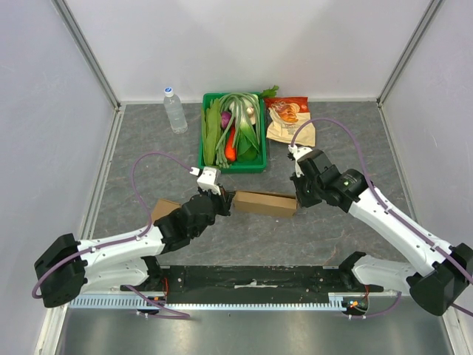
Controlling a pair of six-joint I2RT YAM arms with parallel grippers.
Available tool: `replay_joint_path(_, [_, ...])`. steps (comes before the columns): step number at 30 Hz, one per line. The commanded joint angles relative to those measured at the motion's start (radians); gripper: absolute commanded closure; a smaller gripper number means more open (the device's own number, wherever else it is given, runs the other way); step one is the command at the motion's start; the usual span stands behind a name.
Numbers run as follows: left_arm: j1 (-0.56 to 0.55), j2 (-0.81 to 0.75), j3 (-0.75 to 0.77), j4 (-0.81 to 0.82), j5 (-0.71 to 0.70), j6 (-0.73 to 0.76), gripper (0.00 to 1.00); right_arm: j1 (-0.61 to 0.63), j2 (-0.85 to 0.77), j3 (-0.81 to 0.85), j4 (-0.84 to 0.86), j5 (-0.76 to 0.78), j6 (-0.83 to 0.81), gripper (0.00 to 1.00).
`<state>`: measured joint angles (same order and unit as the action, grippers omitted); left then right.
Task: Fold the paper box
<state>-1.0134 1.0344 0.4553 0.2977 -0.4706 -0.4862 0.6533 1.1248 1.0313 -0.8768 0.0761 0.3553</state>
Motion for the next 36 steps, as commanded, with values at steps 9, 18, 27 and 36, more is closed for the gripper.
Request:
replay_joint_path(9, [-0.013,0.059,0.011,-0.086,0.023,0.024,0.98,-0.038,0.026,0.110,0.036,-0.177,0.209,1.00])
replay_joint_path(18, [-0.014,0.049,0.005,-0.083,0.026,0.029,0.98,-0.197,-0.043,-0.042,0.220,-0.453,0.336,1.00])
replay_joint_path(27, [-0.014,0.062,0.009,-0.068,0.032,0.031,0.98,-0.195,-0.033,0.009,0.061,-0.296,0.120,0.80])
replay_joint_path(36, [-0.016,0.075,0.019,-0.081,0.020,0.024,0.98,-0.075,-0.095,-0.031,0.047,-0.035,0.034,0.59])
